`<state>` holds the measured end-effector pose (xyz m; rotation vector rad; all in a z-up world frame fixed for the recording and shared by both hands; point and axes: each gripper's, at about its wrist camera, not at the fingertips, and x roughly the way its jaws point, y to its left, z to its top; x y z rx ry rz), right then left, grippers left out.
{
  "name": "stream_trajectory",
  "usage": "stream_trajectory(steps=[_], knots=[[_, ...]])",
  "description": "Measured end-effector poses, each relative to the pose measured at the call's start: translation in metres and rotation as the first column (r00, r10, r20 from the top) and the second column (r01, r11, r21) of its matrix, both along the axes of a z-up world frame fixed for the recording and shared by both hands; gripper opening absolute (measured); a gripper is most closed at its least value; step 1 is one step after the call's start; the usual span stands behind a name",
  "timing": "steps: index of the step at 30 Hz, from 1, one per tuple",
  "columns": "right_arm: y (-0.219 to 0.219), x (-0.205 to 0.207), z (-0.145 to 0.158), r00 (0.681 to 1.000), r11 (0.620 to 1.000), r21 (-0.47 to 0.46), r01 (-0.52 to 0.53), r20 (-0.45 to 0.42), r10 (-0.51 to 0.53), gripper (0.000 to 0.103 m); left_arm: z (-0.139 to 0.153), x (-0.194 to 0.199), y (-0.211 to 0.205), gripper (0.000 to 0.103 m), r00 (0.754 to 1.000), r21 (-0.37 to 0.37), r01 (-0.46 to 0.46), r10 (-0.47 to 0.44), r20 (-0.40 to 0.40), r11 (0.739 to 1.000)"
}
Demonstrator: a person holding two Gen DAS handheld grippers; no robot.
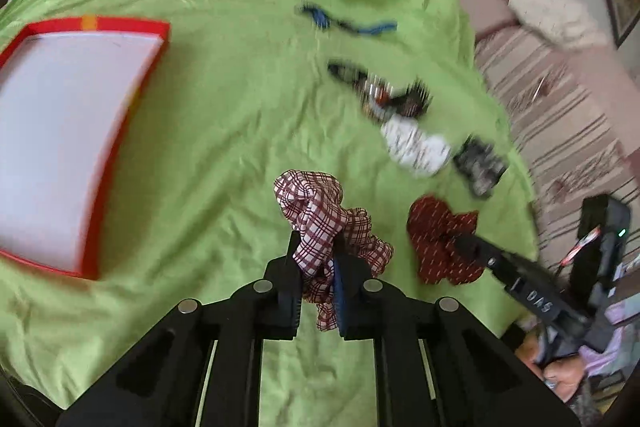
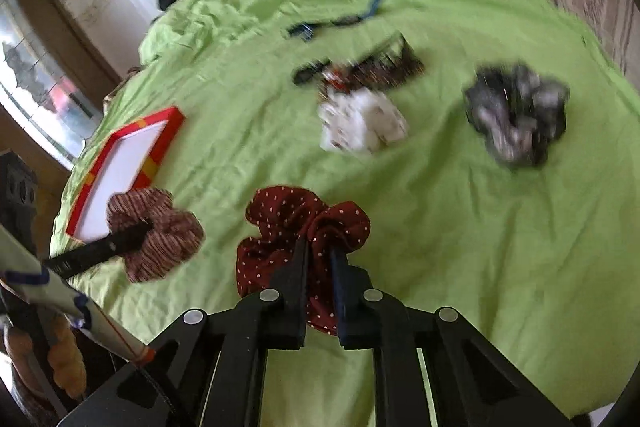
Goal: Organize jewelry
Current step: 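Carry both scrunchies into the red-rimmed tray and open both tools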
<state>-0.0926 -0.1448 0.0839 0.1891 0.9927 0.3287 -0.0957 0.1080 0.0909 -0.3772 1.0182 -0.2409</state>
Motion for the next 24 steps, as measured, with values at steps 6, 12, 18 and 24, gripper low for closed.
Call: stream_trajectory(steps=[6, 12, 18, 24], knots=[[0.042, 0.001, 0.041, 0.994, 0.996, -0.01, -0.088, 0.061, 0.089, 0.011, 0.051, -0.017, 0.067, 0.012, 0.99, -0.022, -0.096, 0.098, 0.106, 0.995], [0.116, 0.025, 0.061, 0.978, 0.98, 0.006, -0.2, 0.064, 0.199, 0.011, 0.067, -0.002, 0.152, 0.012, 0.971, 0.119, -0.226, 0.214, 0.106, 0.967], [0.21, 0.061, 0.069, 0.95, 0.954, -0.019, -0.301, 0.079, 0.301, 0.012, 0.058, 0.043, 0.226, 0.012, 0.955, 0.232, -0.297, 0.288, 0.071, 0.926], [0.283, 0.114, 0.044, 0.936, 0.937, -0.071, -0.343, 0.051, 0.347, 0.013, 0.025, 0.096, 0.284, 0.012, 0.934, 0.276, -0.346, 0.358, 0.009, 0.896]])
